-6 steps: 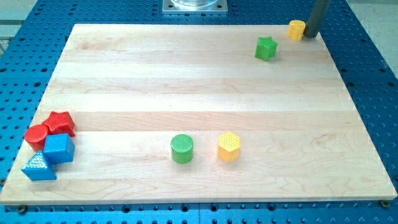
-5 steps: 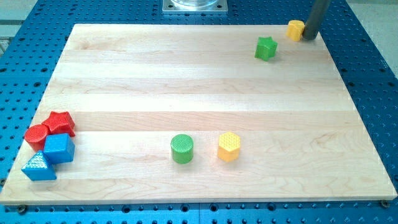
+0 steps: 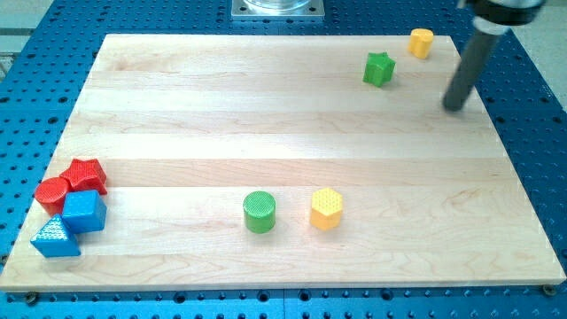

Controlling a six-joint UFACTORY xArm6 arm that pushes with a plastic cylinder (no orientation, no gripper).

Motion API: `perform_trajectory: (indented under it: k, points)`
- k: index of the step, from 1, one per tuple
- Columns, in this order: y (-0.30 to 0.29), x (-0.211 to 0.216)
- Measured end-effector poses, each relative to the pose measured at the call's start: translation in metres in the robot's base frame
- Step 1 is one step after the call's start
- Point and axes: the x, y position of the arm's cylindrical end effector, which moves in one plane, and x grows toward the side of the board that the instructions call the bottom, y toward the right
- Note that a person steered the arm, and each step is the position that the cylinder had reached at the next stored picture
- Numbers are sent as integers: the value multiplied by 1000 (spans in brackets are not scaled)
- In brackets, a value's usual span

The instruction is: Push the green star slightly to the right

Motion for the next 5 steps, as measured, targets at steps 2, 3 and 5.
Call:
perform_trajectory:
  k: [2,3,5]
  points:
    - [-85,-37]
    - [-123,-45]
    - [-88,-73]
